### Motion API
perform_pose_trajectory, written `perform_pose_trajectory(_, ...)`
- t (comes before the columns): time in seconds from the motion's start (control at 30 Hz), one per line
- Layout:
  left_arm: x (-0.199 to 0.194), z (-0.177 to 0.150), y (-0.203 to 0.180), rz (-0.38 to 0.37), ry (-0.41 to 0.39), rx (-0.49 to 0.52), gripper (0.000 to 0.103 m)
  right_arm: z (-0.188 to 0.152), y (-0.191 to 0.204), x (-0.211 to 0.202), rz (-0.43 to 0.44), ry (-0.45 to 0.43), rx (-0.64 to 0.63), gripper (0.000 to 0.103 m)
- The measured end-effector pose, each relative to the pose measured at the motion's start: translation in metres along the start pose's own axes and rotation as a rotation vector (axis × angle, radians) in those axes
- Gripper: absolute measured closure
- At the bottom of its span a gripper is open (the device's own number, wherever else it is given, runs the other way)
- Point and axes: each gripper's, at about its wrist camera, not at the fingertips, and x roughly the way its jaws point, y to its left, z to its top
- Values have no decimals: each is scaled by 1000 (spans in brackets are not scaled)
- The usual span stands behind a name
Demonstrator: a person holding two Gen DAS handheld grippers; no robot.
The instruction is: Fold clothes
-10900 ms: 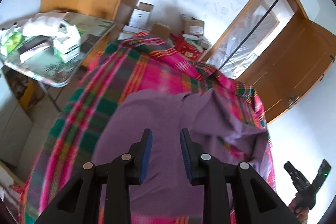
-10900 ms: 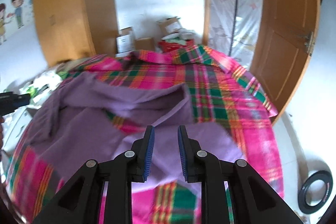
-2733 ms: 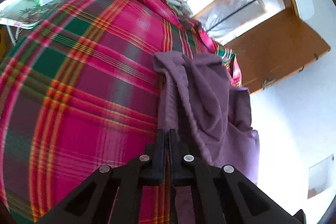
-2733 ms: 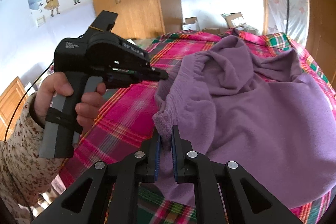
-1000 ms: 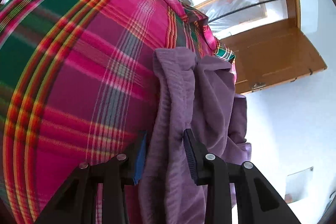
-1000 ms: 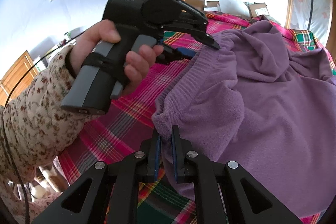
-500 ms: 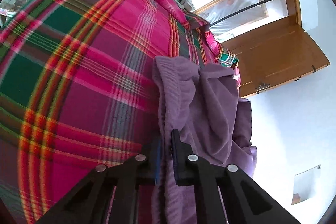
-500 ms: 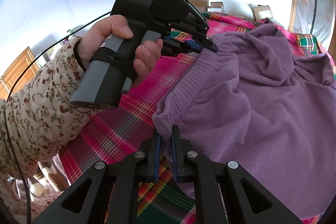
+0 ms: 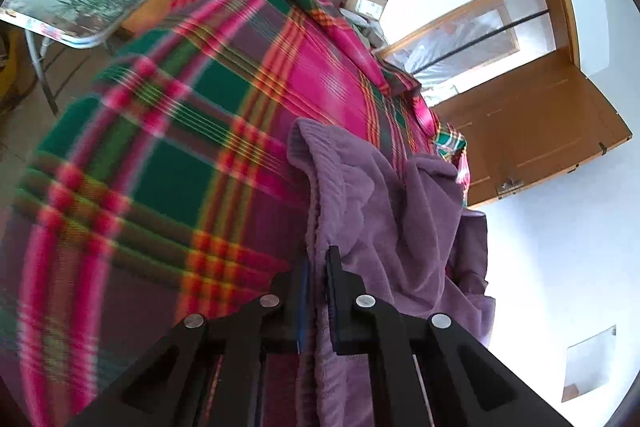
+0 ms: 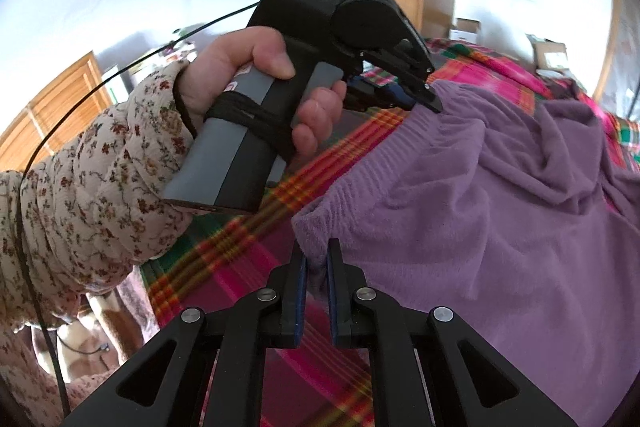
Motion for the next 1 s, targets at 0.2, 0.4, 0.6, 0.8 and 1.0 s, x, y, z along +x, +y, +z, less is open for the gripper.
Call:
perform_pose_trajectory(0.2,-19,8,21,27,-30,-19,95,17,16,16,41,5,-43,94)
perform_pose_trajectory(0.4,-30,14,37,49,-44,-34,95,33,24,40,75,24,-68,94)
perform_pose_trajectory(0.6,-38,17,50,60,-61,-63,95,43,24,54,107,27,-71,94)
perform_pose_trajectory(0.8,-42,21,64,79,-70,-87,95,52,24,71,142,41,-64,94)
perform_pose_trajectory(1.0,-39,22,68,79,-63,-101,95,56,25,86,154,67,-62,94)
